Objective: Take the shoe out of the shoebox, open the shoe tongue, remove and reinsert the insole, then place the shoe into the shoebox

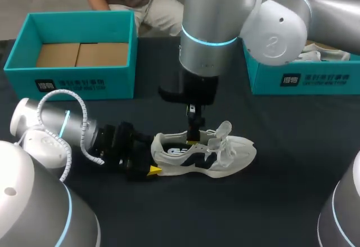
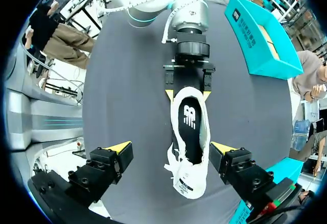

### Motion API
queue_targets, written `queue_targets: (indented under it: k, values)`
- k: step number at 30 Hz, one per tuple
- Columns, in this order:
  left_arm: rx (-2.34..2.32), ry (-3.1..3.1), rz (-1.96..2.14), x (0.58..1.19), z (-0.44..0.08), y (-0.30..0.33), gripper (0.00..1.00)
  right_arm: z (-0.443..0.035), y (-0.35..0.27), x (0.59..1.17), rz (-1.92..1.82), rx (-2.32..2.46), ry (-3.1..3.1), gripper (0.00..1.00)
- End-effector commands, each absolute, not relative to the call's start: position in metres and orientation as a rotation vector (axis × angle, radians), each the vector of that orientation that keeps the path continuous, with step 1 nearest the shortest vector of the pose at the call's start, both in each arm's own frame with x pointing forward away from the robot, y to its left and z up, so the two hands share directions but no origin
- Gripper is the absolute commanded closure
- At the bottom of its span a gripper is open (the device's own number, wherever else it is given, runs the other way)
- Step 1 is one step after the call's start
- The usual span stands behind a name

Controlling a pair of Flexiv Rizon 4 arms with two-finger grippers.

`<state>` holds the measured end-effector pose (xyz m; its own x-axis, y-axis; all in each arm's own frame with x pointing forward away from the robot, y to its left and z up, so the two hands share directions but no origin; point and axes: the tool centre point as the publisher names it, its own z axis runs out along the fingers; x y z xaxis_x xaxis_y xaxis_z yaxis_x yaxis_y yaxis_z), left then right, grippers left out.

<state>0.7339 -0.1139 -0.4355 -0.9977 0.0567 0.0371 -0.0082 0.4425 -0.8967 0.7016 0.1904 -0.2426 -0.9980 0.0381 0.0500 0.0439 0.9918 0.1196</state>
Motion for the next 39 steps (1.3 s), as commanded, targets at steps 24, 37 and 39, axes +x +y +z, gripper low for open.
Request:
queue_targets:
  k: [24, 37, 39]
  values:
    - [-0.044, -2.616, 1.622, 0.733, -0.441, -0.115, 1.0, -0.297, 0.204, 0.723, -0.085, -0.157, -3.121, 1.0]
    - [-0.044, -2.616, 1.622, 0.733, -0.441, -0.115, 1.0, -0.332, 0.196, 0.738, -0.035, -0.225, -3.105, 1.0]
    - [-0.044, -2.616, 1.622, 0.733, -0.441, -0.115, 1.0, -0.337, 0.197, 0.741, -0.021, -0.231, -3.102, 1.0]
